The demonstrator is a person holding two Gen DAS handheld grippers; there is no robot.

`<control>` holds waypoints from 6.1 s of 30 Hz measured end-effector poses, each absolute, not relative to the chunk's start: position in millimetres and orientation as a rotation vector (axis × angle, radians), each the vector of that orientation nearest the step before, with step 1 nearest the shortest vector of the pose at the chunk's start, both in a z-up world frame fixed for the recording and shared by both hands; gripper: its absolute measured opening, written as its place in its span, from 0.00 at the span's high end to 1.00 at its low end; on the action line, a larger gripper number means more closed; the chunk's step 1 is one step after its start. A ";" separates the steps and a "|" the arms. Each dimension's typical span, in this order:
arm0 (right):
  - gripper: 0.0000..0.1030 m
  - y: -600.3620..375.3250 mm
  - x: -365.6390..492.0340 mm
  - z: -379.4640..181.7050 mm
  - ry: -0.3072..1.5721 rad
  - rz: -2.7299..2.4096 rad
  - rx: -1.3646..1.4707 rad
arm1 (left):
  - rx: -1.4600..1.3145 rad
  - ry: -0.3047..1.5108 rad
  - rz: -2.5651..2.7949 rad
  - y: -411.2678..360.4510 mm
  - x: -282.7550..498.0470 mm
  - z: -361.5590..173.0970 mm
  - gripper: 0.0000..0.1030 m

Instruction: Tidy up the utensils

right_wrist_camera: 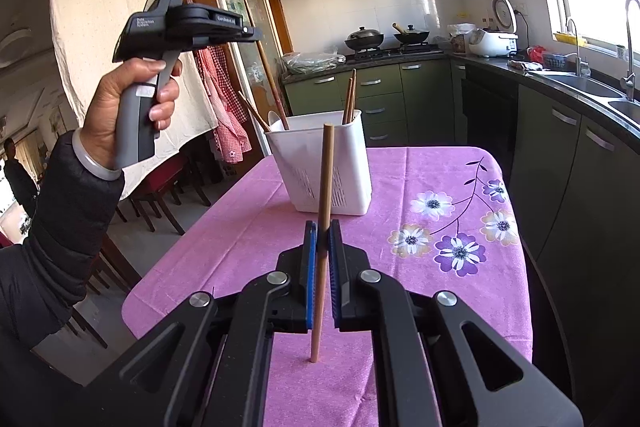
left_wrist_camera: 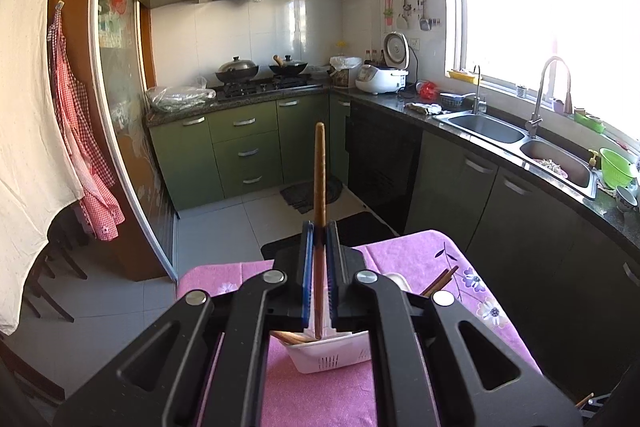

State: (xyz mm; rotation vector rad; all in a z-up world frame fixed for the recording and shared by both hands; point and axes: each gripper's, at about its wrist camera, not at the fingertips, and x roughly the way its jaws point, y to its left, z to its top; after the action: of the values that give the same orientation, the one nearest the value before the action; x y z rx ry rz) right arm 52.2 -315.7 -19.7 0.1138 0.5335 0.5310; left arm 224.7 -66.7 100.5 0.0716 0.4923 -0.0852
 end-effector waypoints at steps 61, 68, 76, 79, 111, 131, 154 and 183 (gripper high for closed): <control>0.93 -211.1 267.2 117.4 0.283 0.403 0.078 | 0.035 0.456 0.017 11.0 45.5 23.2 0.07; 0.93 -208.4 266.3 84.3 0.333 0.418 0.073 | 0.031 0.464 0.016 11.6 47.2 21.0 0.07; 0.93 -204.4 263.0 43.6 0.396 0.421 0.062 | 0.040 0.475 0.003 5.6 46.4 17.8 0.07; 0.93 -202.1 261.9 33.7 0.414 0.416 0.050 | 0.043 0.474 0.000 3.9 44.4 17.8 0.07; 0.05 -295.9 -13.5 -7.7 0.315 0.309 0.008 | 0.045 0.443 -0.050 -27.9 6.4 10.5 0.07; 0.05 -286.7 -48.9 18.9 0.282 0.288 -0.031 | 0.017 0.410 -0.023 -12.9 -38.7 16.4 0.07; 0.05 -284.7 -45.0 19.7 0.289 0.300 -0.017 | 0.014 0.415 -0.029 -14.6 -39.4 17.3 0.07; 0.05 -282.4 -37.4 8.3 0.312 0.306 -0.022 | 0.014 0.428 -0.014 -17.7 -38.1 17.9 0.07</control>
State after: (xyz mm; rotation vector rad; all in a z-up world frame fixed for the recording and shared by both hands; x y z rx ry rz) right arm -37.4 -282.4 8.3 -0.0215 0.3120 0.3055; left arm -38.1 -17.7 17.9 0.0139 0.4282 -0.0137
